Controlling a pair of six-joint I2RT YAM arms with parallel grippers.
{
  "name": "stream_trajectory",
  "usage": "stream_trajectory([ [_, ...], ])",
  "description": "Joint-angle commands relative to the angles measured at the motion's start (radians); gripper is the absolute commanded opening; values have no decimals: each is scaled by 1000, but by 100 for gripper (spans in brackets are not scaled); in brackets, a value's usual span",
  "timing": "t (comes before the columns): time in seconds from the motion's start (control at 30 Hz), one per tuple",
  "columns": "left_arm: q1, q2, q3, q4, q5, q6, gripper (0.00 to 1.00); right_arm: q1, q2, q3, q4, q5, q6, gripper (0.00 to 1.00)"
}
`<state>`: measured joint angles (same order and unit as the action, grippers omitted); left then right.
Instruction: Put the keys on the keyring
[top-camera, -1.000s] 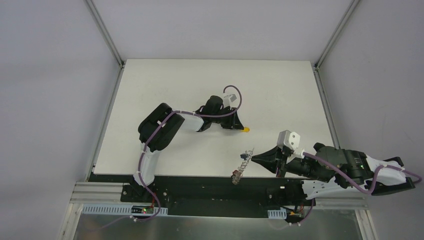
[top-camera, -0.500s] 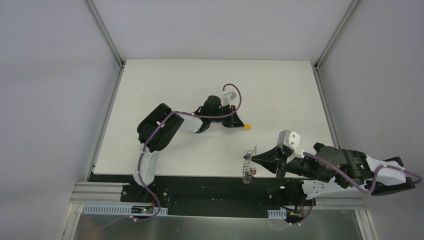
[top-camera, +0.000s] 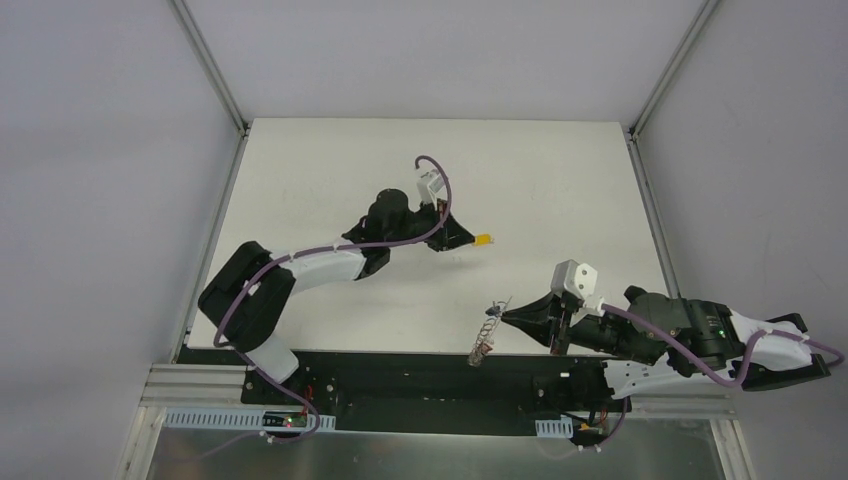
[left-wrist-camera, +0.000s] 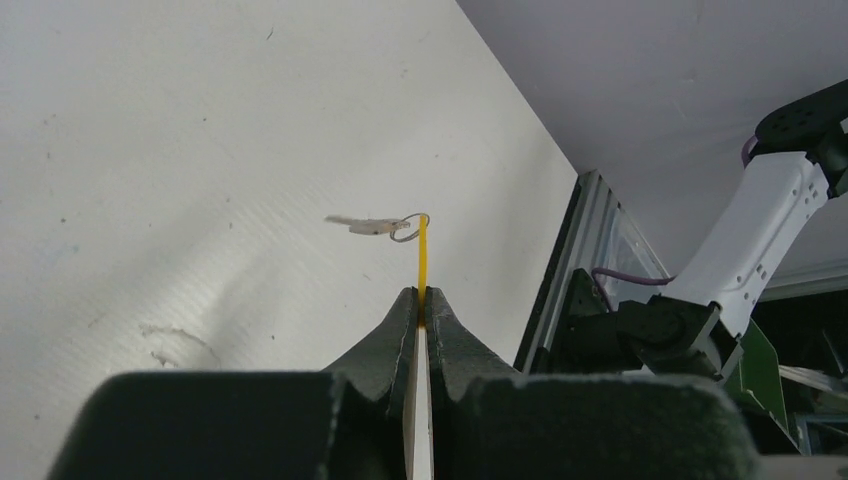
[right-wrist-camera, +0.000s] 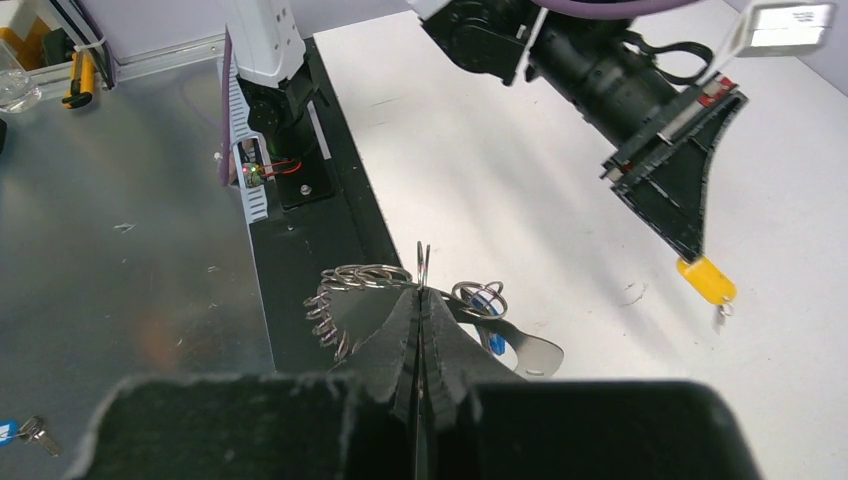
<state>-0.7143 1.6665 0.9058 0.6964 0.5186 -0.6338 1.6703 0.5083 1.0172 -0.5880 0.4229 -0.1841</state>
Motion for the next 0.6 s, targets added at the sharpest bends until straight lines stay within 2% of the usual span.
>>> stream_trajectory([
  [0.0,-8,-120,-112,-92,-88,53,0,-2,21,54,52,34,3,0],
  [0.13,-8,-234,-238,-148,-158,50,0,-3,38,64,51,32,5,0],
  [0.3,-8,-447,-369,-282,-266,35,0,-3,55,71,51,46,6,0],
  [0.4,-8,-560,-404,-354,-275,45,19,-3,66,73,58,54,0,0],
  [0.57,-8,-667,-434,-427,-299,61,38,-3,84,80,73,59,-8,0],
])
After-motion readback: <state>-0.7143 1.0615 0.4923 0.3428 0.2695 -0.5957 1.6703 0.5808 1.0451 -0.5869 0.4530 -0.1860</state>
